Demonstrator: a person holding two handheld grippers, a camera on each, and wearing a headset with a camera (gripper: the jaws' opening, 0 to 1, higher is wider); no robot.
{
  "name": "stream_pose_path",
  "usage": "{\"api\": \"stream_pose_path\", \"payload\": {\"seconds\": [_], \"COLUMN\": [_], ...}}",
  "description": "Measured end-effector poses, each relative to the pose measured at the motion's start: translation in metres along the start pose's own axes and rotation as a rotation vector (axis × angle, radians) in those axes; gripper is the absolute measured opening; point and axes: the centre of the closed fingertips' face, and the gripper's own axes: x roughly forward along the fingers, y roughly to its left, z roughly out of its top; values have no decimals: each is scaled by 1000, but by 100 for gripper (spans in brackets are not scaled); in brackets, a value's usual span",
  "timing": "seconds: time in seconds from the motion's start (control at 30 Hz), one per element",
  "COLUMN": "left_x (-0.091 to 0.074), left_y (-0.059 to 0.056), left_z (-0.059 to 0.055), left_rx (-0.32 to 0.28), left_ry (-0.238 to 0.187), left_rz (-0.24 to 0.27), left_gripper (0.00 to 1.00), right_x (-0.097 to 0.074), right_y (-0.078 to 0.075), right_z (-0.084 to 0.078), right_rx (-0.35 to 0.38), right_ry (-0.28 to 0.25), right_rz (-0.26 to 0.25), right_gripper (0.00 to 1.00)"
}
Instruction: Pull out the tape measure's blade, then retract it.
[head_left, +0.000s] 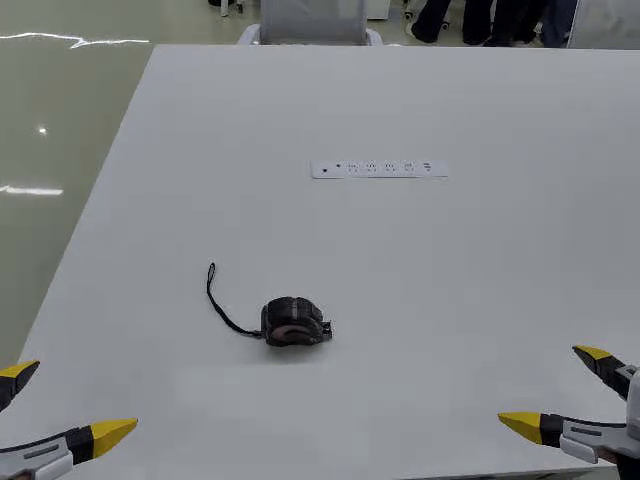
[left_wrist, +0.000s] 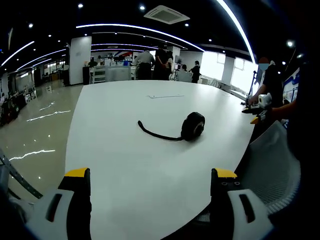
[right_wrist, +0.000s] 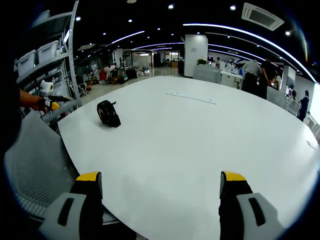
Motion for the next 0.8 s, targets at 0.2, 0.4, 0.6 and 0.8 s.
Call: {"api": "stream_pose_path", "payload": {"seconds": [0.2,0.4,0.6,0.8], "left_x": [6,17,20,20], "left_y": [-8,-19,-22,-26], "left_z": [9,15,17,14], "left_rx": [-3,25,24,38], "left_ry": [-17,-25,-25,-22], "left_rz": [-18,-49,-55,-62], "left_gripper": [99,99,99,99], "right_x": [1,-2,-2,0], "right_y": [1,3,0,-4], "right_z": [1,7,1,3], "right_rx": [4,-17,-13,-22], "right_ry": [-11,-41,-38,-39], "right_rz": [12,25,22,21], "right_gripper": [100,100,100,100]}}
